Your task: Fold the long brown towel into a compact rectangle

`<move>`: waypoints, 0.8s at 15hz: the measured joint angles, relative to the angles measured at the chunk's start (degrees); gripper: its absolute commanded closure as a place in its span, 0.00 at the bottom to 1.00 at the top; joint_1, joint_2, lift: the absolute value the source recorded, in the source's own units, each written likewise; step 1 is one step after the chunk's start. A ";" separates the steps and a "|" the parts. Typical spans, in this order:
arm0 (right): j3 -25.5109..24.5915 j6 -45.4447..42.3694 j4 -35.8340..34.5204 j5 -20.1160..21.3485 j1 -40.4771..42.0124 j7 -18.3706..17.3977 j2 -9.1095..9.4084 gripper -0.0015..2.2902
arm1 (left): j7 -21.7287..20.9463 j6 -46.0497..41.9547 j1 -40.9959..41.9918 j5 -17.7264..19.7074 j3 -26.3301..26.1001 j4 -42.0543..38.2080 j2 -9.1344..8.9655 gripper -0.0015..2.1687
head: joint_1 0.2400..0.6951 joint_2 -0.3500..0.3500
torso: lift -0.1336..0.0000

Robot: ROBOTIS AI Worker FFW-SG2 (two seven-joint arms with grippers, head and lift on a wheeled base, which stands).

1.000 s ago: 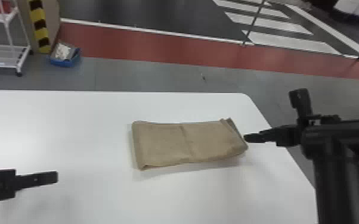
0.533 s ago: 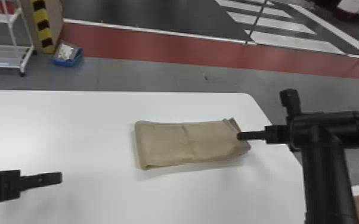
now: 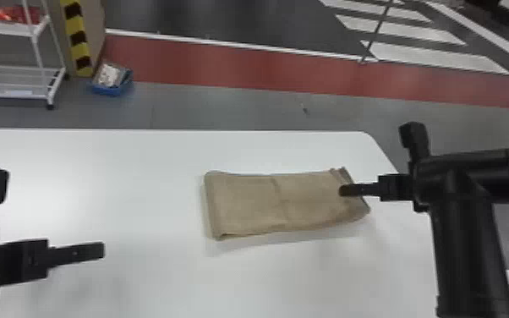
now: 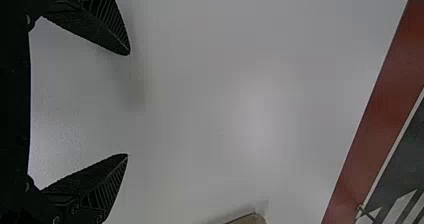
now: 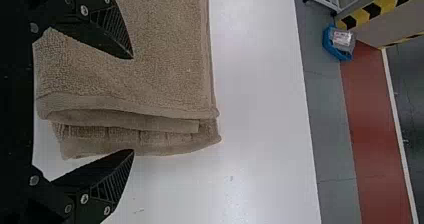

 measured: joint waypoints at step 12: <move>2.22 -2.41 3.41 0.87 -0.77 -3.12 0.51 0.26 | -0.18 0.00 0.20 0.04 0.34 0.23 0.00 0.07 | 1.00 0.14 | 0.07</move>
